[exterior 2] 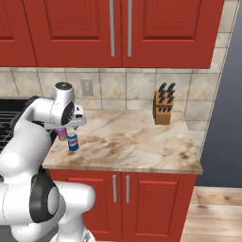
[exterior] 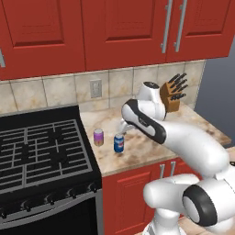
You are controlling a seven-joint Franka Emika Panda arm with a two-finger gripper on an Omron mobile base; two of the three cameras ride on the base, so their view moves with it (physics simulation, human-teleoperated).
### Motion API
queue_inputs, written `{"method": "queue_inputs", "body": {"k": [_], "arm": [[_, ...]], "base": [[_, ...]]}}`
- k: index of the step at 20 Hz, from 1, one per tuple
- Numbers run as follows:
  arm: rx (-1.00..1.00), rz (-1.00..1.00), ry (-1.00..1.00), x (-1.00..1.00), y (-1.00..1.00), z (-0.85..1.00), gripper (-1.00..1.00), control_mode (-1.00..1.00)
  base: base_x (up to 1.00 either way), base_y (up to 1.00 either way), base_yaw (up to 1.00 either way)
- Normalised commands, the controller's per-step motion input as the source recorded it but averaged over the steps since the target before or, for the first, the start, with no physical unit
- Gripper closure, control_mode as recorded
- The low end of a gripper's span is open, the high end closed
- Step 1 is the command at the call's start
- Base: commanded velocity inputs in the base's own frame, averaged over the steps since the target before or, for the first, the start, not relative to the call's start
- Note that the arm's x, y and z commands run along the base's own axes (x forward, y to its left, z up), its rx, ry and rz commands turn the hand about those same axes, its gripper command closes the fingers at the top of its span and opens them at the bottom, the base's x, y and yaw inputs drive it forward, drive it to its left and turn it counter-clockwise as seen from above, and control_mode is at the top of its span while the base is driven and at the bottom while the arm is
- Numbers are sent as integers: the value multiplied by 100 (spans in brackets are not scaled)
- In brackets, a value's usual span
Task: Four empty soda cans are scattered around the kitchen. Gather all the cans and cluster them next to the stove for recycling.
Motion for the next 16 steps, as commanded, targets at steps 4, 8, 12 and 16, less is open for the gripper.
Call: {"method": "queue_inputs", "body": {"k": [4,8,12,16], "arm": [[1,0,12,-71,-25,57,-100,-100],[1,0,11,-79,-23,54,-100,-100],[0,0,9,-84,-20,47,-100,-100],[0,0,3,-76,-10,20,-100,-100]], "base": [[0,0,0],[0,0,0],[0,0,0],[0,0,0]]}}
